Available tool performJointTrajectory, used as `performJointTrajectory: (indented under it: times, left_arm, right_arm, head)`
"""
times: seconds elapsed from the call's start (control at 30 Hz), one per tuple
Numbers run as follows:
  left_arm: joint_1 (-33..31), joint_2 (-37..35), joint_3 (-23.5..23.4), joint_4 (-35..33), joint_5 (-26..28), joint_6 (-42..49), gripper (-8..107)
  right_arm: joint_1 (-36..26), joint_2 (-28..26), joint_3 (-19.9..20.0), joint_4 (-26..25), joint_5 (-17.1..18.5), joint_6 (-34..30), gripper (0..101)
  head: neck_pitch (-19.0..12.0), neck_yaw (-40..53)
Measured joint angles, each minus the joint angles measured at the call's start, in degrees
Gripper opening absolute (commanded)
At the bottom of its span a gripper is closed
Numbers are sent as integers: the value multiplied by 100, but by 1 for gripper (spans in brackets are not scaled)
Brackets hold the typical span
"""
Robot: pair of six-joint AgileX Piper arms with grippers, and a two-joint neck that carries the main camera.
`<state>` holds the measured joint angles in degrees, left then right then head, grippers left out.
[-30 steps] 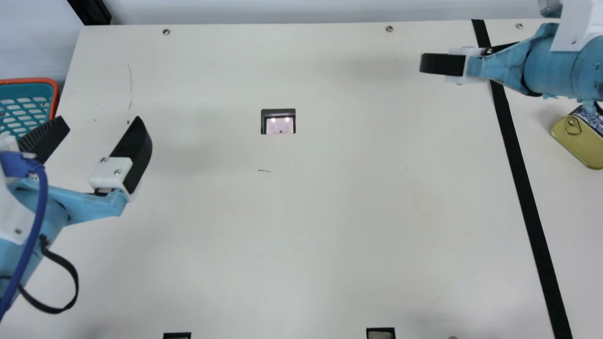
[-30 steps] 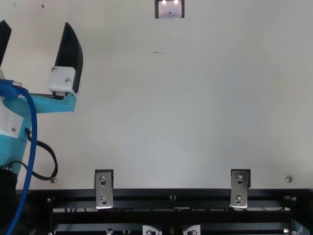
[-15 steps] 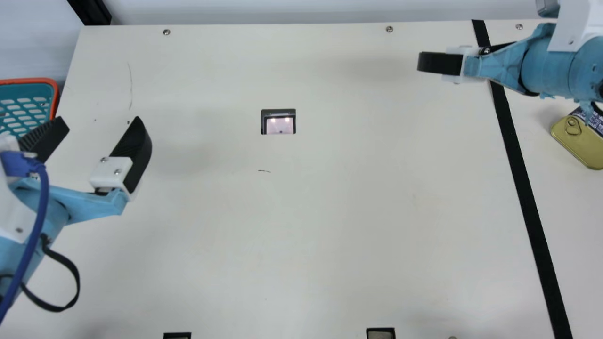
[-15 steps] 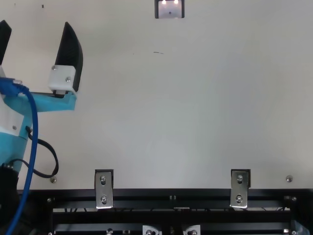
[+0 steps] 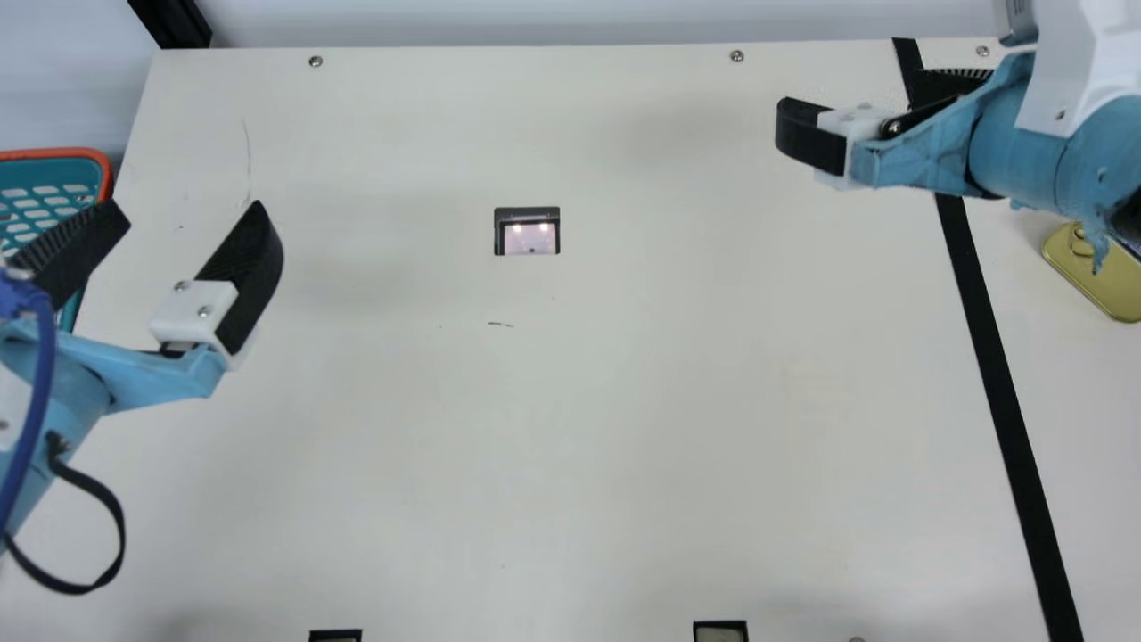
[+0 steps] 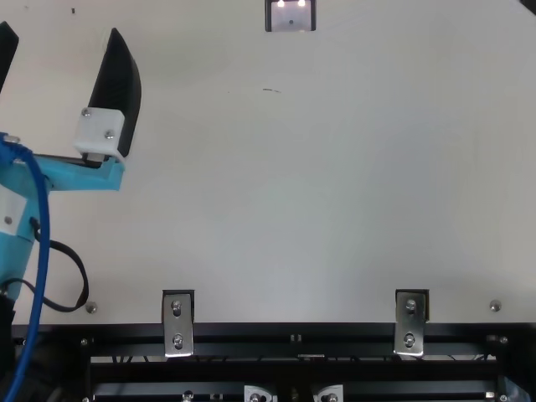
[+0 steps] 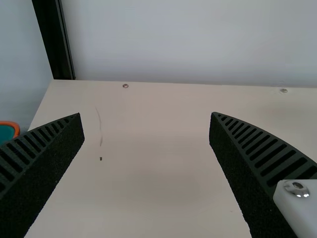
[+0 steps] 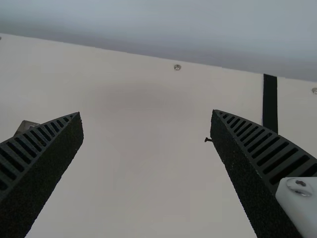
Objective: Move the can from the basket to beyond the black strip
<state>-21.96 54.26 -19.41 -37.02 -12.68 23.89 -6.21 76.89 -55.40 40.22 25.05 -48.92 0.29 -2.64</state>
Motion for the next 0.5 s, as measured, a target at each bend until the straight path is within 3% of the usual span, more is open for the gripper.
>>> performJointTrajectory:
  times: [0.3, 0.5]
  left_arm:
    - [261, -433, -52, 504, 497, -368, 90]
    - [401, -708, -40, 839, 810, -611, 90]
  right_arm:
    - [337, -890, 775, 52, -698, -364, 101]
    - [476, -1555, 1322, 10, -949, -383, 101]
  head:
    - [0, 0]
    - [0, 0]
